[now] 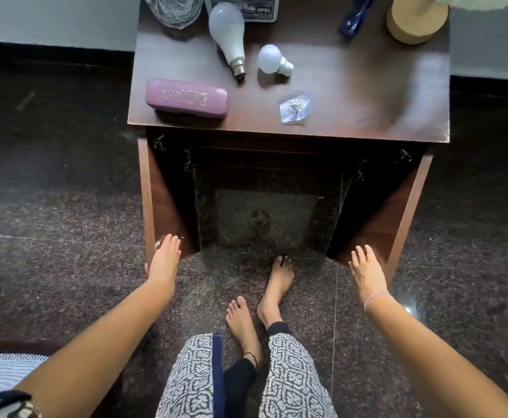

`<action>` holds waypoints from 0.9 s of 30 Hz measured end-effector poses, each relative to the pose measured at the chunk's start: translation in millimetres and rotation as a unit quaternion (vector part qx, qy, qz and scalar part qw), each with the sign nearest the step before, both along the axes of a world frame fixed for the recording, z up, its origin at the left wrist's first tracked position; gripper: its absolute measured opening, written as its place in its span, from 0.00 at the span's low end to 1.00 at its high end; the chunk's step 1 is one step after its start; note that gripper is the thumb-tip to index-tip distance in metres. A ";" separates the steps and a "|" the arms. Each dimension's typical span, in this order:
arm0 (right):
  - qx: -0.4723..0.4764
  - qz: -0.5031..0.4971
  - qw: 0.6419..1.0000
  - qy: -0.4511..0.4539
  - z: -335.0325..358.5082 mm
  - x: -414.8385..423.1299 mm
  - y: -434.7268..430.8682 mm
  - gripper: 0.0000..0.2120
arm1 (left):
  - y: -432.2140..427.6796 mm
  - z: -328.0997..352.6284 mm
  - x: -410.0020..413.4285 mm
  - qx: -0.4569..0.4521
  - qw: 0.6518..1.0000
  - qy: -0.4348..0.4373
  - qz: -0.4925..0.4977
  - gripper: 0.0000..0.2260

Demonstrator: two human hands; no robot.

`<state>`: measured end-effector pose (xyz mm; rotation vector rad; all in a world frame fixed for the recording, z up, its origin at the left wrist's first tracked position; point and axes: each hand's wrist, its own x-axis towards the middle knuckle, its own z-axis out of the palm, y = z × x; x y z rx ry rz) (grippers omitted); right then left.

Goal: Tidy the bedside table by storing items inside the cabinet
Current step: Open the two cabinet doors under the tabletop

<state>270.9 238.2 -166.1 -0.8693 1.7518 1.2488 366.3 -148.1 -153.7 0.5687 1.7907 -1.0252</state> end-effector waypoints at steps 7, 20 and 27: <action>-0.019 -0.036 0.999 -0.036 0.1 -3.7 0.0 0.26 | 7.7 1.6 4.8 0.013 0.994 -0.007 0.104 0.26; -0.437 -0.619 0.642 0.116 13.1 -70.9 -31.2 0.13 | 79.2 18.0 -69.4 0.298 0.874 0.192 0.333 0.16; -0.389 -0.529 0.744 0.121 11.5 -50.7 -2.3 0.09 | 97.0 37.8 -119.2 0.369 0.792 0.261 0.409 0.16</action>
